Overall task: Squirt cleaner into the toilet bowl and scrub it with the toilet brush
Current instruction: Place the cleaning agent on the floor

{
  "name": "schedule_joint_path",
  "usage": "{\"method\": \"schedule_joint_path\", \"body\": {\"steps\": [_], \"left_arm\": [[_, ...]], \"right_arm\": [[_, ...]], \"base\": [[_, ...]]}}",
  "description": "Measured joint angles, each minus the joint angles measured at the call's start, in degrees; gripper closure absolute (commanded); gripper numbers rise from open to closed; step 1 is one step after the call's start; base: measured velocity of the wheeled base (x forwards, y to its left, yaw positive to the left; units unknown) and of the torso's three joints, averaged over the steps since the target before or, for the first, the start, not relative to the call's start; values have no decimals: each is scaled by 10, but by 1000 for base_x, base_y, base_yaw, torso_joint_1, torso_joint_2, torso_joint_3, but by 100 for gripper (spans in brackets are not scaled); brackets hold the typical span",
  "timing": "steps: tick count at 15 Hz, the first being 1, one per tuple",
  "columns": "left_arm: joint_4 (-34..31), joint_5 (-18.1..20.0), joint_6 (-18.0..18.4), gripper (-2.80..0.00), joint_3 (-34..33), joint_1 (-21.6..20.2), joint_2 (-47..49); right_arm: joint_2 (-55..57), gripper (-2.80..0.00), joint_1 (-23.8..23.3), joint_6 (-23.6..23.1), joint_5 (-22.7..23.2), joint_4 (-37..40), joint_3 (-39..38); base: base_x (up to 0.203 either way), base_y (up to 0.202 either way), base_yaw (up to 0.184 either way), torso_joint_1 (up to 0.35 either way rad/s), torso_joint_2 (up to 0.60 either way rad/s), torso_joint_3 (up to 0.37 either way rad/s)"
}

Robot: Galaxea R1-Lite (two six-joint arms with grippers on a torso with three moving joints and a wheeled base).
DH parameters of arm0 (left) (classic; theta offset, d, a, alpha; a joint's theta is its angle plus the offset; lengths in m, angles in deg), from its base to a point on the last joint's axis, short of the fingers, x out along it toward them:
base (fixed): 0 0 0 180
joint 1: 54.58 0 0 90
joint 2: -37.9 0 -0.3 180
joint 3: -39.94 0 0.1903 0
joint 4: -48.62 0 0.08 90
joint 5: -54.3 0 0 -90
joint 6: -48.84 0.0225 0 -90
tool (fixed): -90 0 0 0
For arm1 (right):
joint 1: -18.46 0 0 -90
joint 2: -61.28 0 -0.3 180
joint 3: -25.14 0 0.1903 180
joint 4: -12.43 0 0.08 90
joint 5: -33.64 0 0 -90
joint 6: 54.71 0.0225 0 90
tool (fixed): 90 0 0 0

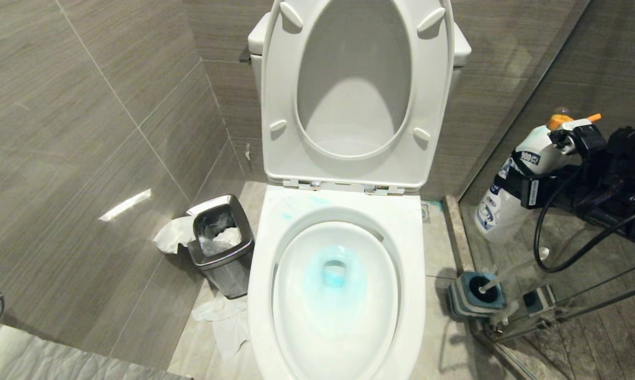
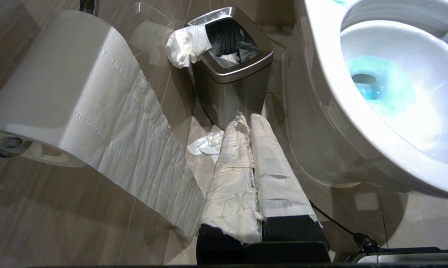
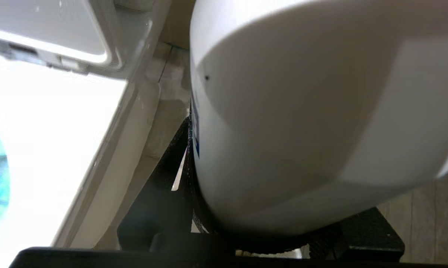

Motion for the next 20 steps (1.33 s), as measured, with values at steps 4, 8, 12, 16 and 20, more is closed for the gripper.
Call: {"method": "schedule_joint_path", "body": {"steps": [4,8,12,16,20], "left_arm": [[-1,0,0,0,0,0,0],[-1,-1,0,0,0,0,0],[-1,0,0,0,0,0,0],[-1,0,0,0,0,0,0],[-1,0,0,0,0,0,0]], "right_arm": [[33,0,2,-2,0,-59,1],[55,0,16,-1,0,-60,8],[74,0,27,-2,-1,-61,24],[95,0,29,-18,-1,-89,41],[117,0,31,-20,-1,-119,42]], "base": [[0,0,0,6,2,-175],[0,0,0,4,1,-201],[0,0,0,2,4,-200],[0,0,0,2,3,-196],[0,0,0,4,1,-199]]}}
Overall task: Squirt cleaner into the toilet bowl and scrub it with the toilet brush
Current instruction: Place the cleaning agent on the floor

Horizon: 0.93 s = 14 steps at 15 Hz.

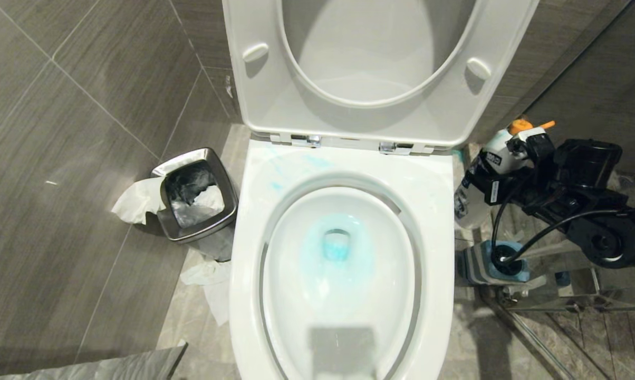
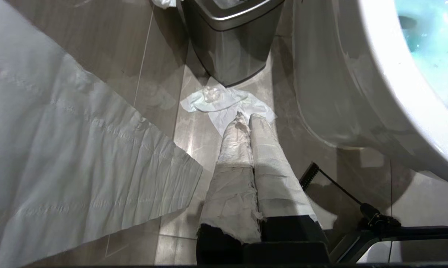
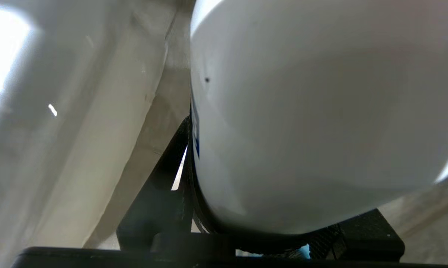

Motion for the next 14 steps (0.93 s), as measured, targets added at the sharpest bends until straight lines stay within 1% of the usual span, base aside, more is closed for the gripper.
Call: {"method": "schedule_joint_path", "body": {"steps": [14], "left_arm": [[0,0,0,0,0,0,1]], "right_arm": [[34,0,0,-1,0,-1,60]], "base": [[0,0,0,4,1,-199]]}}
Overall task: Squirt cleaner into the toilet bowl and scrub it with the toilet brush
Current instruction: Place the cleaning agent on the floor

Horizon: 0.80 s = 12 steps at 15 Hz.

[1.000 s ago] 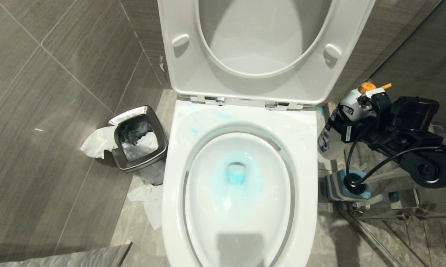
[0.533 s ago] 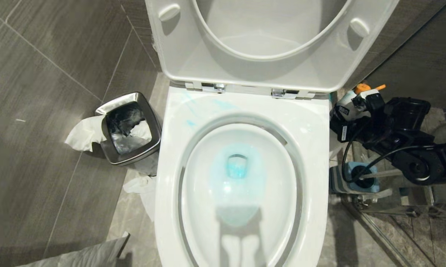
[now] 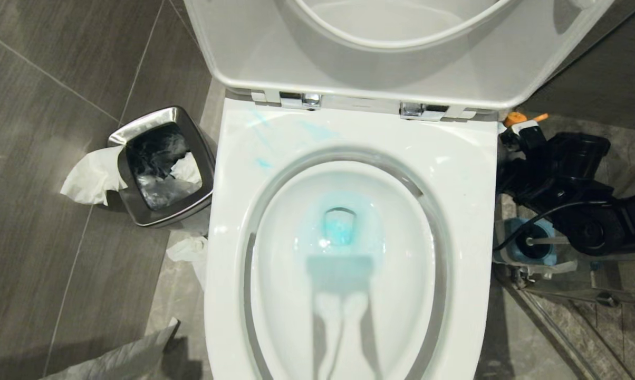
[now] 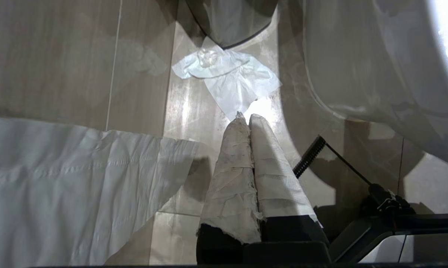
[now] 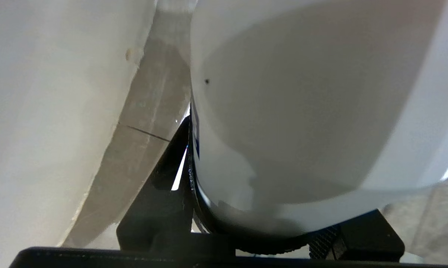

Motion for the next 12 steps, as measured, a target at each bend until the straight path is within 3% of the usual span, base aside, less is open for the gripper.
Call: {"method": "schedule_joint_path", "body": {"steps": [12], "left_arm": [[0,-1,0,0,0,0,0]], "right_arm": [[28,0,21,-1,1,-4,104]], "base": [[0,0,0,3,3,-188]]}}
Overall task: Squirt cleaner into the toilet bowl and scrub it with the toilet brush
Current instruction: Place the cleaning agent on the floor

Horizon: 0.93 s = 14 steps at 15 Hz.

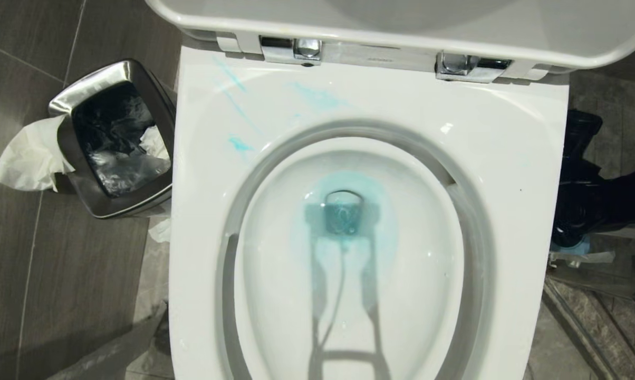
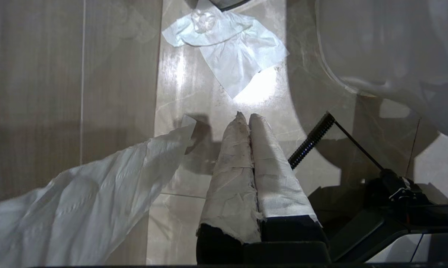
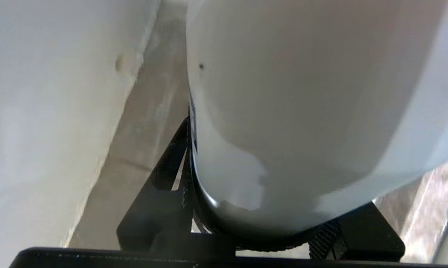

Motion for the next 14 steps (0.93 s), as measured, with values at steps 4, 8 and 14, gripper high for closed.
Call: {"method": "schedule_joint_path", "body": {"steps": [4,8,14], "left_arm": [[0,0,0,0,0,0,0],[0,0,0,0,0,0,0],[0,0,0,0,0,0,0]], "right_arm": [[6,0,0,0,0,4,41],[16,0,4,-12,-1,4,84],[15,0,7,-31,-6,3,82]], "base": [[0,0,0,3,3,-27],[0,0,0,0,0,0],[0,0,0,0,0,0]]}}
